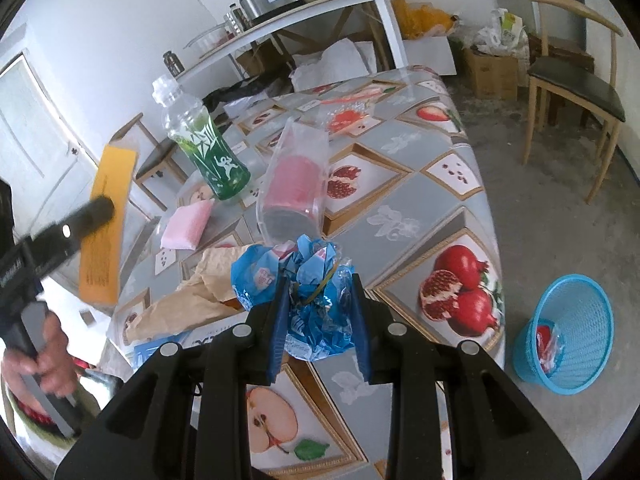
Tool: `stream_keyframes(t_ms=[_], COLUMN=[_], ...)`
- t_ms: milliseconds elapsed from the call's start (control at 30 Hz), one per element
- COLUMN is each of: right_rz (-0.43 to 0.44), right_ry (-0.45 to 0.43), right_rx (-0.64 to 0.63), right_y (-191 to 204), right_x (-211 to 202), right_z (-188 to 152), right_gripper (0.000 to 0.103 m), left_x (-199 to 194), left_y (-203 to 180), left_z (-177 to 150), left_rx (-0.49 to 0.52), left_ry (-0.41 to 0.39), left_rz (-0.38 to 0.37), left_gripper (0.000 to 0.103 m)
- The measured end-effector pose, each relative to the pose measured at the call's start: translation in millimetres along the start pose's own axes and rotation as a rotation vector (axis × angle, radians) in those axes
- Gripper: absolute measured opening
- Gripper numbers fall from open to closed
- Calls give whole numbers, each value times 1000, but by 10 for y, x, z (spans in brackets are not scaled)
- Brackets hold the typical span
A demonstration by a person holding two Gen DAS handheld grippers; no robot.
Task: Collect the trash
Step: 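Carry the wrappers and the orange-white medicine box to the blue wastebasket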
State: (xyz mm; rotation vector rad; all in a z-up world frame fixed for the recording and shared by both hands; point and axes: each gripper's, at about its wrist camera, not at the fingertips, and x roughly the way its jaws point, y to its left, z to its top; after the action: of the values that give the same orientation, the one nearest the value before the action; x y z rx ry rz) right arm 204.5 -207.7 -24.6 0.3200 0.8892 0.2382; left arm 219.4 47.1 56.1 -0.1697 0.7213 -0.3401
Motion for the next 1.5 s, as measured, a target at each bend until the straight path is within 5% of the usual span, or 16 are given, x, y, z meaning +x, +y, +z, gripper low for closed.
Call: stream_keyframes(t_ms=[467,767,1167,1367,1500], right_rz=[-19,-87,-219,-216,-264], right_ry=[-83,-164,-166,-96,-61], right_rx=[79,180,508,649,682], right_y=[-297,-874,-2344,-3015,-3365], right_x=[-546,-1022,-1316,-999,-725], right_z=[-135,-317,-889,-1103,-1078], right_gripper=[28,28,28,28,29], left_x=[-77,131,1073,1871,2367], left_y=[-657,-1353,-2659,-3131,-3447], left_z=[-143,-167,-337,-634,-775], left_rx=[66,173,348,358,364], left_ry=[-10,33,282,502,576], left_rz=[-90,-167,-345,-354,-331], left_gripper=[73,73,73,73,73])
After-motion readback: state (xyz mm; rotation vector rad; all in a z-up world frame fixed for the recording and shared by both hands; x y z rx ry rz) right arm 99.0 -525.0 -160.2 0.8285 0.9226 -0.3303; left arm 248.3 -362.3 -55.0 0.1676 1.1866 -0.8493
